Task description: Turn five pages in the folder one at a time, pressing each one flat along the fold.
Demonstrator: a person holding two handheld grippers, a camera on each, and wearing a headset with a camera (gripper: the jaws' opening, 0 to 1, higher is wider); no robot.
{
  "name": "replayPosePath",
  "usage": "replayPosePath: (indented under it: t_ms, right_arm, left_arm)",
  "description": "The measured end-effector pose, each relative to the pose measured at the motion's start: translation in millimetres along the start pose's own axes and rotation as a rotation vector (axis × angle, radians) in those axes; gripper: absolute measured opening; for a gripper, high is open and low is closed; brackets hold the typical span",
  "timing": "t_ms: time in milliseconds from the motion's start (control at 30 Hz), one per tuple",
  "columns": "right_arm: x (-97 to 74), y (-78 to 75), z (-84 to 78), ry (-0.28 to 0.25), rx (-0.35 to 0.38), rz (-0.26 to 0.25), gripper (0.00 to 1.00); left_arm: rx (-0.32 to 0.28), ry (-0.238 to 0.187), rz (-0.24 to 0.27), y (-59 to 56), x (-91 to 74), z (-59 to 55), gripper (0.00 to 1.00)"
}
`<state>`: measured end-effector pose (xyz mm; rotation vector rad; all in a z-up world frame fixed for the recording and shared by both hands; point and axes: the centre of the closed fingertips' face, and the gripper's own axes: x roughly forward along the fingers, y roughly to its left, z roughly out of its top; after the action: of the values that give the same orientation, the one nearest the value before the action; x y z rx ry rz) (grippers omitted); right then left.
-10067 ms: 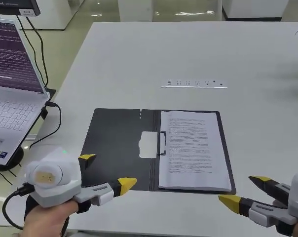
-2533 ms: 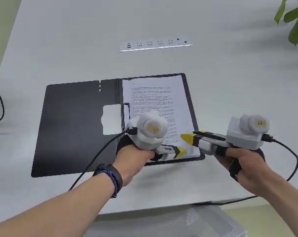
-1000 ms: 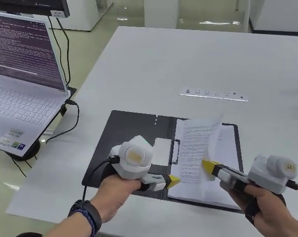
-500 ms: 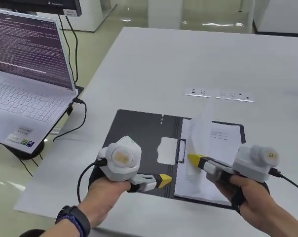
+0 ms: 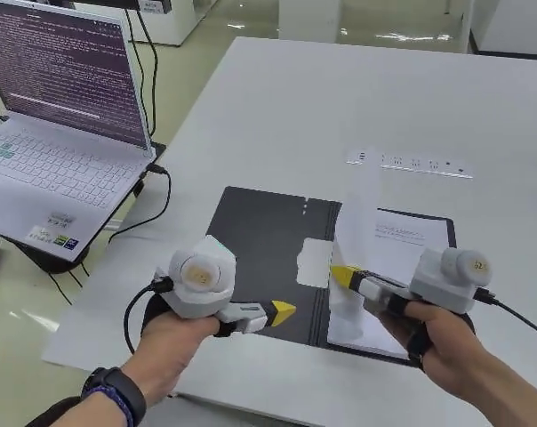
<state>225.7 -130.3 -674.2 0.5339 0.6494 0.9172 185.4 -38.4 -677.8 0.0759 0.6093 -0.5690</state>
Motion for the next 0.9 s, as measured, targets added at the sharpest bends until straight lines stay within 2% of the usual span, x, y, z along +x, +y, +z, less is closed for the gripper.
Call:
replayPosePath:
  t_ms: [133, 267, 500, 900]
  right_arm:
    - [8.1, 5.7, -0.5, 0.005, -0.002, 0.008, 0.0]
    - [17.6, 11.1, -3.8, 0.014, -0.001, 0.014, 0.0]
    - [30.2, 15.6, -10.7, 0.015, 0.022, 0.015, 0.0]
    - [49.7, 25.6, -18.8, 0.028, 0.049, 0.02, 0.0]
  left_arm:
    - [-0.033, -0.014, 0.014, 6.2, -5.9, -2.6, 0.77]
    - [-0.041, -0.017, 0.019, 8.5, -10.4, -5.6, 0.77]
    - [-0.031, -0.012, 0.021, 11.8, -21.1, -14.4, 0.78]
    - [-0.049, -0.009, 0.032, 20.2, -34.4, -26.8, 0.79]
